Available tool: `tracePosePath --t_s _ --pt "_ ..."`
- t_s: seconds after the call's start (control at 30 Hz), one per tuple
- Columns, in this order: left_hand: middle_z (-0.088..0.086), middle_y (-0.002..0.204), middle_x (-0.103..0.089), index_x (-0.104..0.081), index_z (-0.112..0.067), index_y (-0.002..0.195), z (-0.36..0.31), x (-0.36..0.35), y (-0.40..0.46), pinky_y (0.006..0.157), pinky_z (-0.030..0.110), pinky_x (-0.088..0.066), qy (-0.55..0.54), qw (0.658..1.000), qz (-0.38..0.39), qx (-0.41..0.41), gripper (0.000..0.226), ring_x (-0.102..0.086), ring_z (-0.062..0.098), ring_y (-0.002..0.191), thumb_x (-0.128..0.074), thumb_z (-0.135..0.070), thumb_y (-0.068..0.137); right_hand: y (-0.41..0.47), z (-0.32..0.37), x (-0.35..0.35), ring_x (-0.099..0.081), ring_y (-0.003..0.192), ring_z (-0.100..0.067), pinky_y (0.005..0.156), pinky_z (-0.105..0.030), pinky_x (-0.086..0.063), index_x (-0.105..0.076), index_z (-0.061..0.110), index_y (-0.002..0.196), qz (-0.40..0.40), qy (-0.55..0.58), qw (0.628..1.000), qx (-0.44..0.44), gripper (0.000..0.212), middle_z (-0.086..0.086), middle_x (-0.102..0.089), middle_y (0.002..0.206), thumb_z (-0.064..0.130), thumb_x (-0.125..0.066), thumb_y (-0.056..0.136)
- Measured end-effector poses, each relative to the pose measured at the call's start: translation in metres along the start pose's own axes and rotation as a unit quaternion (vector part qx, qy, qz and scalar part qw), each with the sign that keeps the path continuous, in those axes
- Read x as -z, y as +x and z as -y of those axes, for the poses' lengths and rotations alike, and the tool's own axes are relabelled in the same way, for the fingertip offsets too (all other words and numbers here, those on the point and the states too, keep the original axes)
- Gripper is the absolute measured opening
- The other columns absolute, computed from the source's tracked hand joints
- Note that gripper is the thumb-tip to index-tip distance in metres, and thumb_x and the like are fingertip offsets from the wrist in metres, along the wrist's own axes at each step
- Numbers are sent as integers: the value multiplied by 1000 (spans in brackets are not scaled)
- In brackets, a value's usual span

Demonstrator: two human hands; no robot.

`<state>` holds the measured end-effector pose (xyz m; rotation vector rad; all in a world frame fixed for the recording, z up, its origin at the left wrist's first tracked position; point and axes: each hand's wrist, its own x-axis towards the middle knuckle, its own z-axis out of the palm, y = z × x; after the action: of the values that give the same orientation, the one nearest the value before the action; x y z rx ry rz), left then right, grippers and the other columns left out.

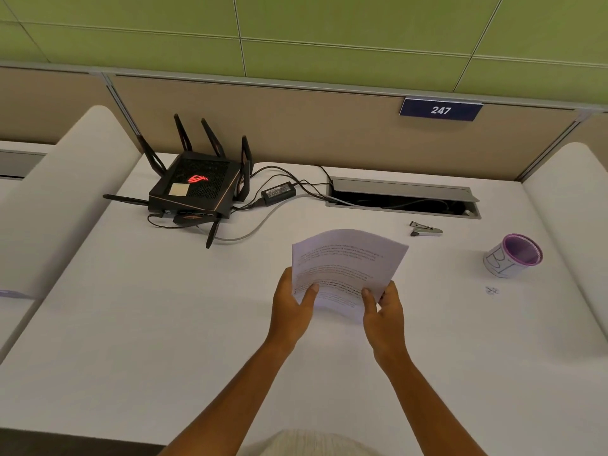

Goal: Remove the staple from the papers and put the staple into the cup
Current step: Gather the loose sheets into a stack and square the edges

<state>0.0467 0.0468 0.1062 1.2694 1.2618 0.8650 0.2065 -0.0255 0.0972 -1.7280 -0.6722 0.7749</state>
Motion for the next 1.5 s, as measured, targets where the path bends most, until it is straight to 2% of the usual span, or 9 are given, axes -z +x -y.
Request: tracePosePath --t_s 0.2,0.33,0.43,0.67,0.97,1.17,1.27,1.37,1.5 --pt "-20 104 -71 -68 -31 118 11 8 -3 70 4 -54 -8 999 14 34 26 -68 -3 97 -77 -24 95 5 -4 8 -66 107 -10 80 -17 -55 -57 25 124 1 -20 1000 -16 22 9 -68 115 16 -59 104" --pt "-5 106 -78 -74 -23 112 15 17 4 66 13 -60 -18 997 2 69 18 -76 17 98 -77 -27 96 20 1 23 -74 98 -15 86 -34 -63 -68 20 113 47 -38 998 -33 15 5 -77 108 22 -69 99" --pt "-1 107 -80 -73 -29 103 18 27 4 62 18 -61 -58 992 -22 106 9 -78 15 92 -77 -28 95 22 2 36 -78 95 -21 85 -40 -64 -73 16 109 106 -13 992 -67 16 1 -81 103 21 -76 94" --pt "-7 114 -82 -73 -34 121 22 42 -2 75 25 -66 -217 962 -63 152 31 -79 13 103 -77 -17 95 1 -14 46 -76 100 -36 93 -51 -61 -71 1 116 145 156 965 -156 23 -19 -77 113 11 -70 95" --pt "-1 118 -82 -71 -34 125 29 18 -26 91 48 -66 -277 940 -28 196 34 -80 22 106 -75 -16 97 -26 -22 7 -74 111 -30 95 -56 -59 -67 16 129 79 217 953 -197 34 -8 -78 120 16 -70 95" --pt "4 126 -79 -70 -29 130 36 28 -24 94 46 -63 -301 934 -18 193 38 -77 25 115 -70 -8 98 -16 -24 25 -76 101 -29 79 -47 -65 -68 22 121 54 142 971 -186 27 -2 -81 109 15 -72 95" --pt "9 131 -77 -67 -24 136 40 53 -9 86 39 -66 -334 922 -31 195 37 -75 27 115 -64 -11 102 -7 -23 46 -78 97 -26 72 -40 -65 -69 19 121 71 105 976 -176 26 -2 -81 109 14 -71 96" --pt "6 122 -80 -67 -27 137 40 80 1 79 36 -67 -288 936 -27 199 35 -76 26 110 -64 -18 103 3 -21 66 -79 94 -26 74 -43 -64 -70 16 120 92 63 980 -162 24 -4 -81 107 15 -71 96" --pt "1 116 -82 -65 -33 136 38 95 12 88 42 -65 -119 973 52 189 38 -78 26 109 -71 -31 98 14 -17 81 -79 94 -28 85 -51 -64 -73 17 118 118 16 983 -142 21 -6 -81 107 18 -71 96"
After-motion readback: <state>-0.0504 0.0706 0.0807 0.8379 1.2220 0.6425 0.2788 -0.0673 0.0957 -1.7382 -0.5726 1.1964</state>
